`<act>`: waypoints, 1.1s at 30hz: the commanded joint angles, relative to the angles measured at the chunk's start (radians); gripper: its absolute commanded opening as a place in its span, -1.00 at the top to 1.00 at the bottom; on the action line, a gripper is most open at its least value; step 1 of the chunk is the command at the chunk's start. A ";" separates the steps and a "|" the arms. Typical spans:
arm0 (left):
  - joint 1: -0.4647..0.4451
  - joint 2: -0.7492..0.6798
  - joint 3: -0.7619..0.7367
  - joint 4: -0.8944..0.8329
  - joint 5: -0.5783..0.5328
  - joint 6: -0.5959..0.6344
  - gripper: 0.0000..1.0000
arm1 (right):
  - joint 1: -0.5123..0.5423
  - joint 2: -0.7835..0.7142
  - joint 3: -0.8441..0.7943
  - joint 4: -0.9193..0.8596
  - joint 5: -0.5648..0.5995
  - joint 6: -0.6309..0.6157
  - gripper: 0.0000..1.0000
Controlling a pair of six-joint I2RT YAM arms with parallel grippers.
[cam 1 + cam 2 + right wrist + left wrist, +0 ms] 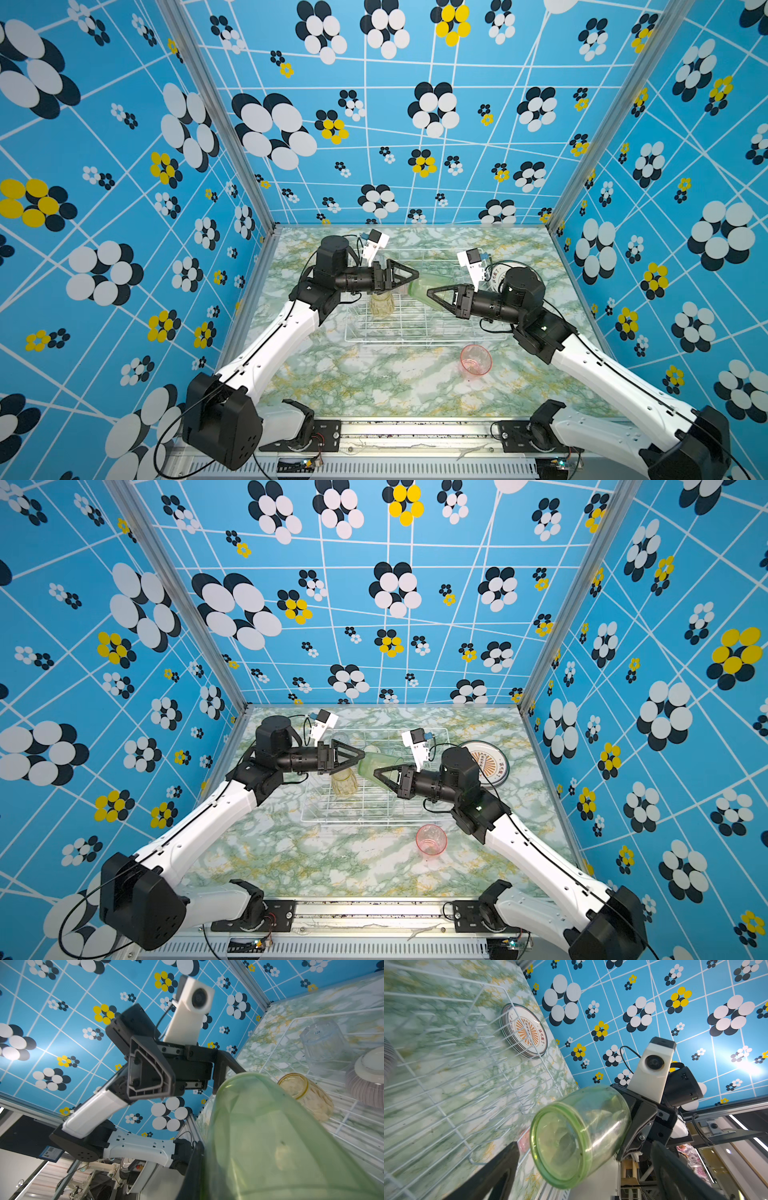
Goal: Unload the mixed dishes from the dish rack
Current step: 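Grasp the green glass with the right gripper beside the left gripper, then open the left gripper and draw back while the right gripper carries the glass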
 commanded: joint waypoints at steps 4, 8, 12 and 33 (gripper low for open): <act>0.035 -0.053 0.253 -0.599 -0.365 0.412 -0.94 | 0.076 -0.059 0.181 -0.620 0.124 -0.321 1.00; 0.034 -0.024 0.339 -0.777 -0.604 0.504 -0.95 | 0.242 0.004 0.283 -0.912 0.330 -0.416 1.00; 0.033 -0.005 0.351 -0.818 -0.679 0.530 -0.95 | 0.399 0.087 0.314 -1.038 0.421 -0.422 1.00; -0.003 0.101 0.328 -0.817 -0.766 0.571 -0.85 | 0.508 0.520 0.348 -1.099 0.591 -0.461 1.00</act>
